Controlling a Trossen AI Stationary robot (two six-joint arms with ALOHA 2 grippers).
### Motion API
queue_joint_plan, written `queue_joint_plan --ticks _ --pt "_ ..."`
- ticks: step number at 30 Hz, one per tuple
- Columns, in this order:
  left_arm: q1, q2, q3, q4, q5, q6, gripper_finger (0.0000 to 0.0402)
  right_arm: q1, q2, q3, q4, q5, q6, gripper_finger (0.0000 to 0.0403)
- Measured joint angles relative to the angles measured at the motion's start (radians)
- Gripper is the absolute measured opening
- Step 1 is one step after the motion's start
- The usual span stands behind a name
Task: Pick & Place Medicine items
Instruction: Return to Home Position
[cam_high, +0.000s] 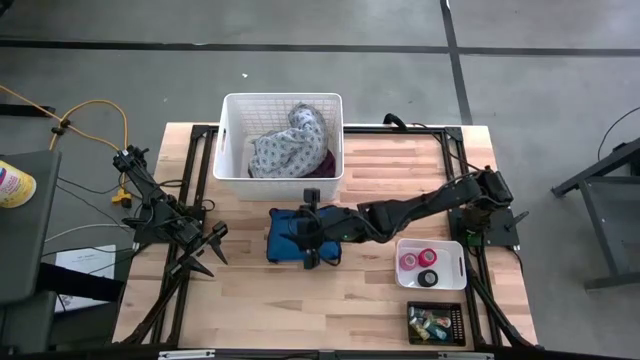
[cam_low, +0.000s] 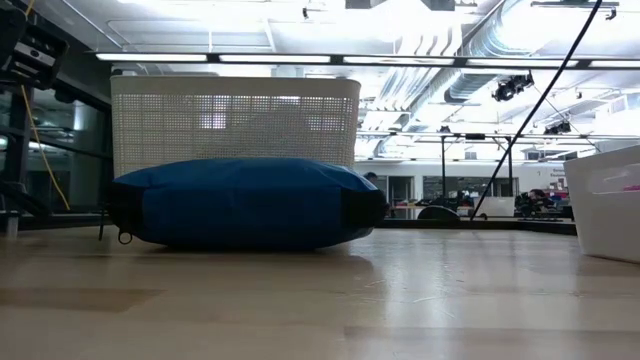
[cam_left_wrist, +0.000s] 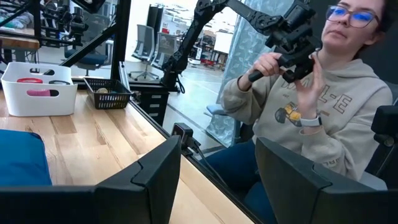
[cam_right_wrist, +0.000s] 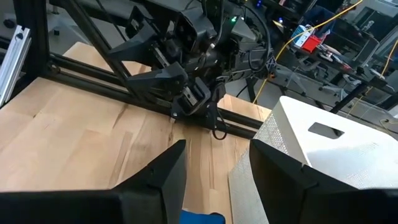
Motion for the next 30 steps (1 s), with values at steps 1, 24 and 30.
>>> queue_joint_plan --ticks 1,24,30 --pt "0.000 0.000 0.000 0.000 0.000 0.000 0.0202 0.000 0.000 0.000 0.001 0.000 -0.001 0.0162" --pt "0.000 0.000 0.000 0.002 0.000 0.000 0.0202 -0.024 -0.138 -0.150 -0.029 0.007 0.081 0.0158" --pt "0.000 0.000 0.000 0.004 0.000 0.000 0.0202 -0.041 -0.295 -0.375 0.091 0.009 0.111 0.0158"
